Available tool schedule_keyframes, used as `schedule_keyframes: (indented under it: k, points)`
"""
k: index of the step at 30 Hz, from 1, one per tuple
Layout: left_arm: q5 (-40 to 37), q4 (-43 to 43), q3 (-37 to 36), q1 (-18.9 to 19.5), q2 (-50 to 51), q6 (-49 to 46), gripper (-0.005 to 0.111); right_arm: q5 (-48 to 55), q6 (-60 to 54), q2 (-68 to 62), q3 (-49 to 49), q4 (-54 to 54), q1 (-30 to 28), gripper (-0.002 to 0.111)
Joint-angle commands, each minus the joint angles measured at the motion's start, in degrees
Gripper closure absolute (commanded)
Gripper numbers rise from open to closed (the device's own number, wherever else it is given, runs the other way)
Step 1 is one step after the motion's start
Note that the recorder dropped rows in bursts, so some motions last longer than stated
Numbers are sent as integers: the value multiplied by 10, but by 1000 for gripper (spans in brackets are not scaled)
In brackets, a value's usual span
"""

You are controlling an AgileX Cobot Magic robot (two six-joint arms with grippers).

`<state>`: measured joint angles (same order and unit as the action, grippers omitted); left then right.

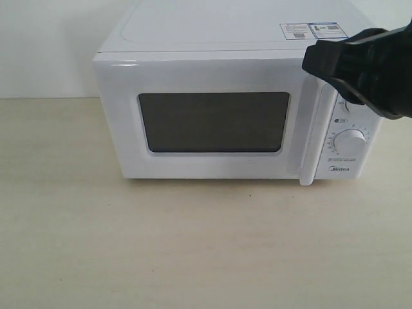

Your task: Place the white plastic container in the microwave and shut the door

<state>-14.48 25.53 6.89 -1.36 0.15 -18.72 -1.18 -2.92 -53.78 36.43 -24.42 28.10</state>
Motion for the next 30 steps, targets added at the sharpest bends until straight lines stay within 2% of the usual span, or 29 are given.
schedule_keyframes:
  k: [1,6,17,20,25,30]
  points:
    - [52,6,-52,1,-1,-4,103,-4,-4,5,3,7,-2,109]
    - [59,-1,-69,1,-1,-4,103,-4,-4,5,3,7,-2,109]
    - [-17,6,-69,1,-1,5,103,-4,-4,5,3,7,-2,109]
    - [-32,-36,-69,1,-1,24,103,-4,-4,5,3,7,-2,109]
    - [-32,-185,-69,1,-1,198,103,-4,-4,5,3,7,-2,109]
    - [-32,-203,-69,1,-1,209,103,-4,-4,5,3,7,-2,109]
